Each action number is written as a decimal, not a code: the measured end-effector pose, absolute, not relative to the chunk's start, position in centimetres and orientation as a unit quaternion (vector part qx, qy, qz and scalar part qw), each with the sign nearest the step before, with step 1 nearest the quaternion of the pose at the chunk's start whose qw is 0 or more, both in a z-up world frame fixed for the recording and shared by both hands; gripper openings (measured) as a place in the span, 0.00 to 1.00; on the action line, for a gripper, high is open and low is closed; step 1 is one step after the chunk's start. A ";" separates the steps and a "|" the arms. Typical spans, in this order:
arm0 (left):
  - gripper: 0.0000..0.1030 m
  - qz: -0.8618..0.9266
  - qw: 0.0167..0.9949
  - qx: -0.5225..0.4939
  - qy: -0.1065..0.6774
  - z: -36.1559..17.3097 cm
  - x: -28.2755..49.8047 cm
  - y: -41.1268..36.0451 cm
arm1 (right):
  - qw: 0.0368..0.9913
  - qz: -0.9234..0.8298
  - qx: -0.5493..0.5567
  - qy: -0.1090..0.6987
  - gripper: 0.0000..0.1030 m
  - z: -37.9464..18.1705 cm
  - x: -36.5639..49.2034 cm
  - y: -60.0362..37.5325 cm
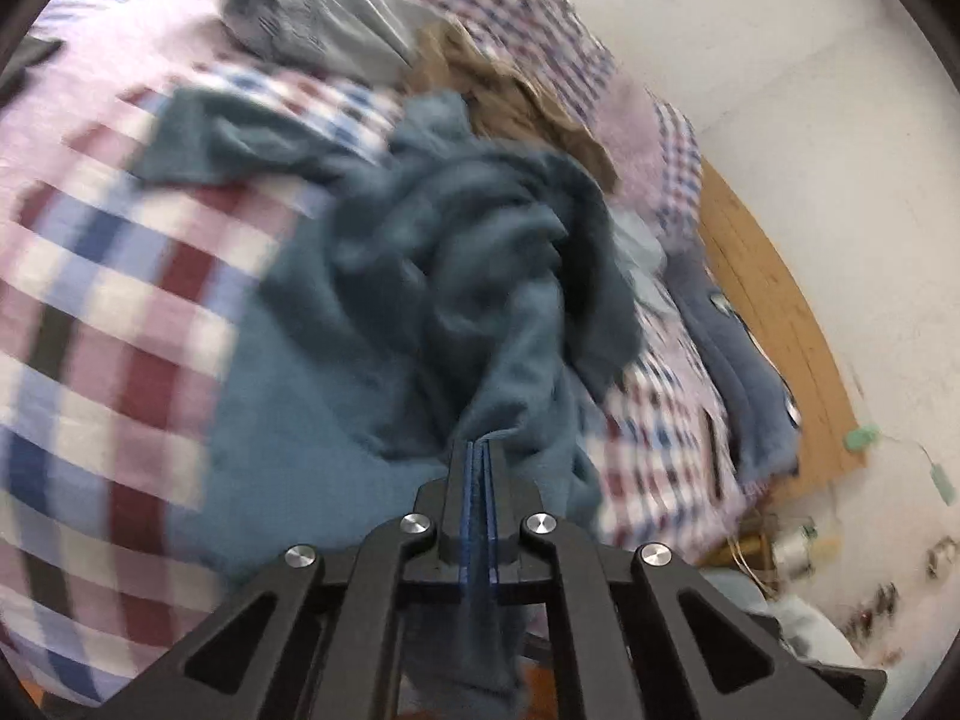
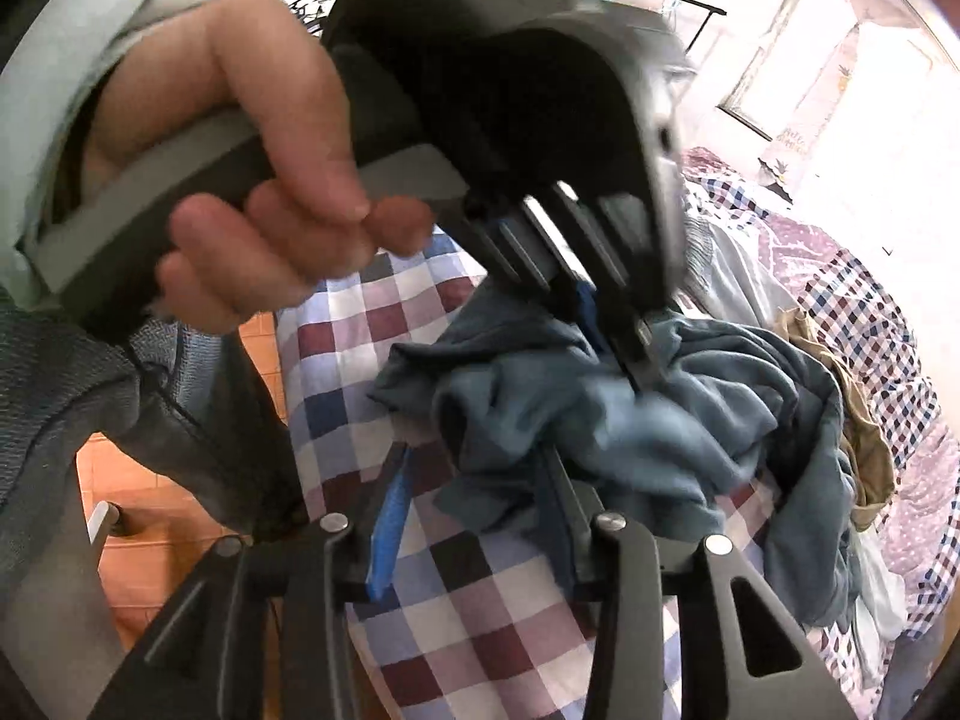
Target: Fold clothes
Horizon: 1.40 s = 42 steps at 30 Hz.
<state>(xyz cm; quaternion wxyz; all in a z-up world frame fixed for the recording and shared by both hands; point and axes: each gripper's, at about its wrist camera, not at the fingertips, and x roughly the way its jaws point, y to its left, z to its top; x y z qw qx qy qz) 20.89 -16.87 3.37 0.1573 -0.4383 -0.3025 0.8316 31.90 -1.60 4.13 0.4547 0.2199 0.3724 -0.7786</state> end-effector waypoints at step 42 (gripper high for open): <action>0.01 0.838 0.031 -0.409 -0.360 2.2 20.3 -23.0 | 0.459 -0.803 0.380 0.013 0.37 6.5 21.9 5.8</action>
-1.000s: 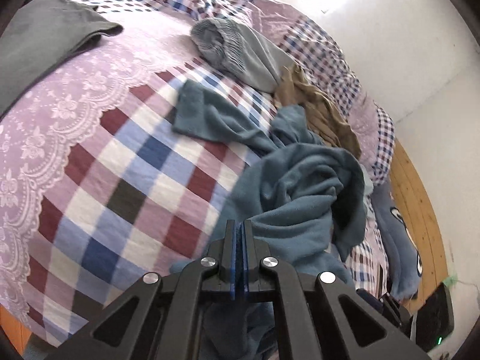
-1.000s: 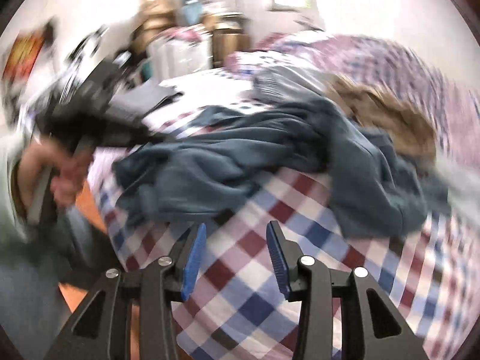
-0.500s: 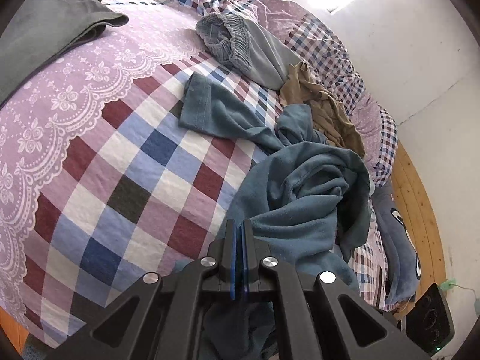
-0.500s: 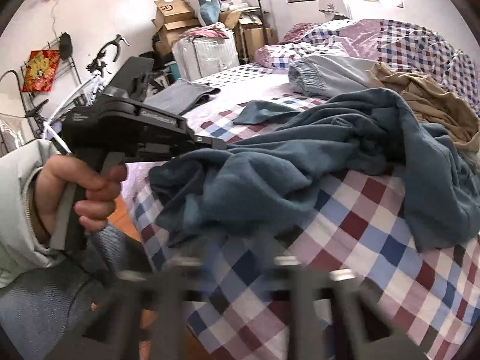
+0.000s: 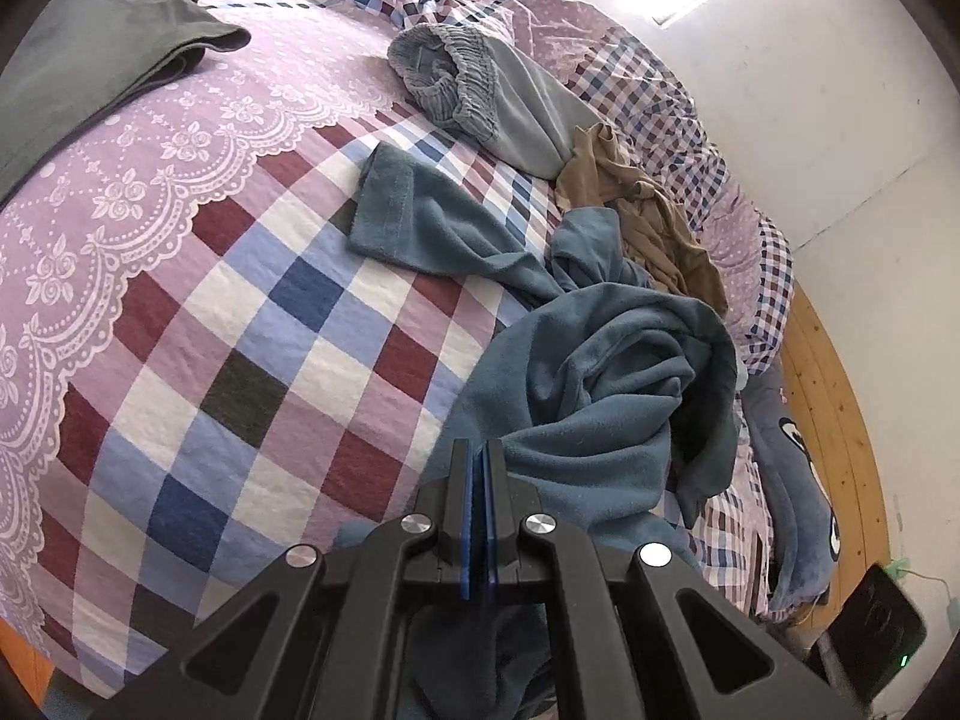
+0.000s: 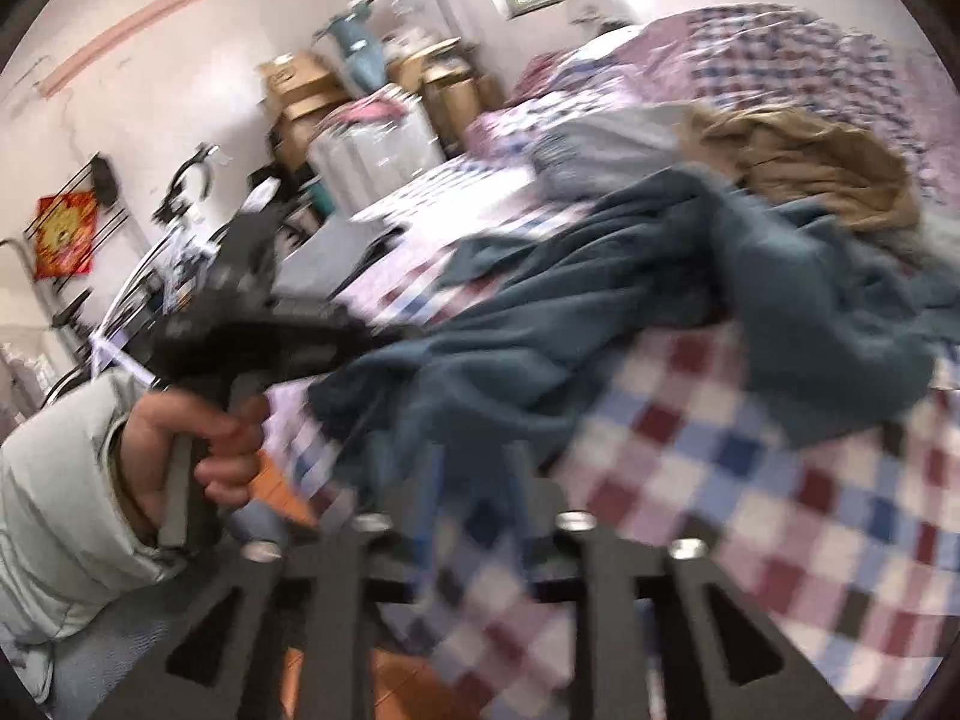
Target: Fold clothes
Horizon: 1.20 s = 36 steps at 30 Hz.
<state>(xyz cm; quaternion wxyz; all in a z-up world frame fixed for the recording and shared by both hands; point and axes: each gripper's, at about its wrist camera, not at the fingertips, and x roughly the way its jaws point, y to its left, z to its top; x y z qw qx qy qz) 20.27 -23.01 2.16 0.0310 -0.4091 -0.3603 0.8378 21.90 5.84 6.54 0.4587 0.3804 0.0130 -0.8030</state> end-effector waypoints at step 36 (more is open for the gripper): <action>0.04 0.866 0.139 -0.402 -0.264 5.3 19.0 -15.0 | 0.174 -0.890 0.403 -0.124 0.40 7.5 14.7 24.7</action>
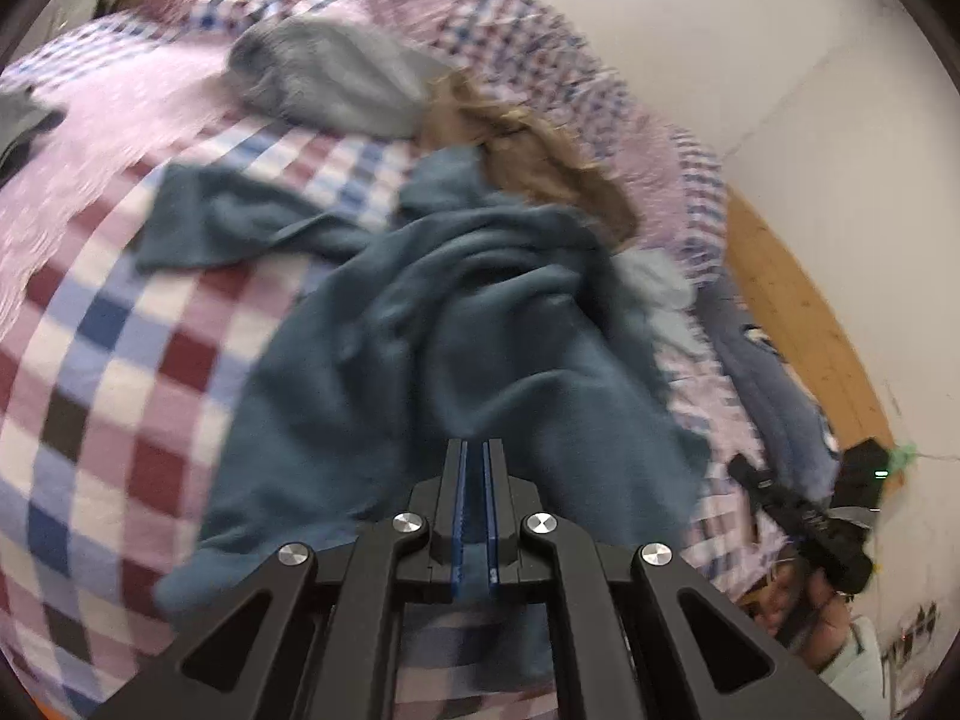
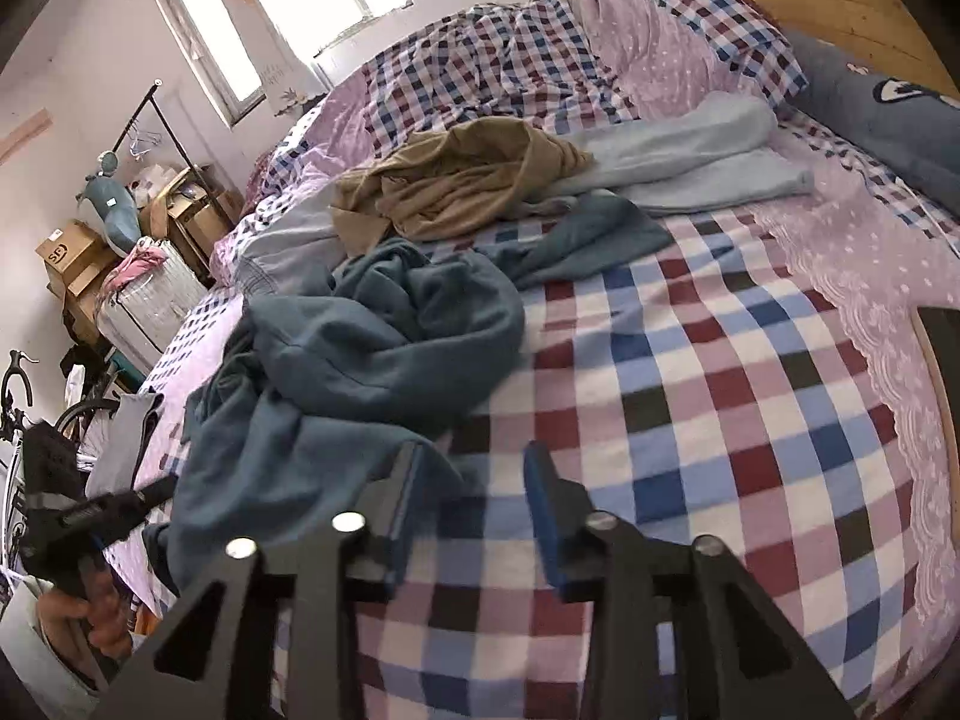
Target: Fold clothes
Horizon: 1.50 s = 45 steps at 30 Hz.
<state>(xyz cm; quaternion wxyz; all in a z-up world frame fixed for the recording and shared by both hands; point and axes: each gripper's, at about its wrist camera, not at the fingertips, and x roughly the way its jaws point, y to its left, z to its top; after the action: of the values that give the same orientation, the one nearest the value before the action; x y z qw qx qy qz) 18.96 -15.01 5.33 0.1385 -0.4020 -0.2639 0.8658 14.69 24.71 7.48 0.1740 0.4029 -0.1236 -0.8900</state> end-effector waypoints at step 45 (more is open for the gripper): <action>0.04 0.885 -0.020 -0.416 -0.210 3.5 14.1 -16.3 | 0.342 -0.854 0.356 0.167 0.42 4.5 19.9 12.5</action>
<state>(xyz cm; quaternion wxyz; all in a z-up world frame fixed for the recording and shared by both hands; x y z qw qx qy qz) 14.12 -16.32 3.49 -0.0204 -0.4158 -0.2101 0.8846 19.88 12.48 4.52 0.3422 0.3558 0.1666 -0.8535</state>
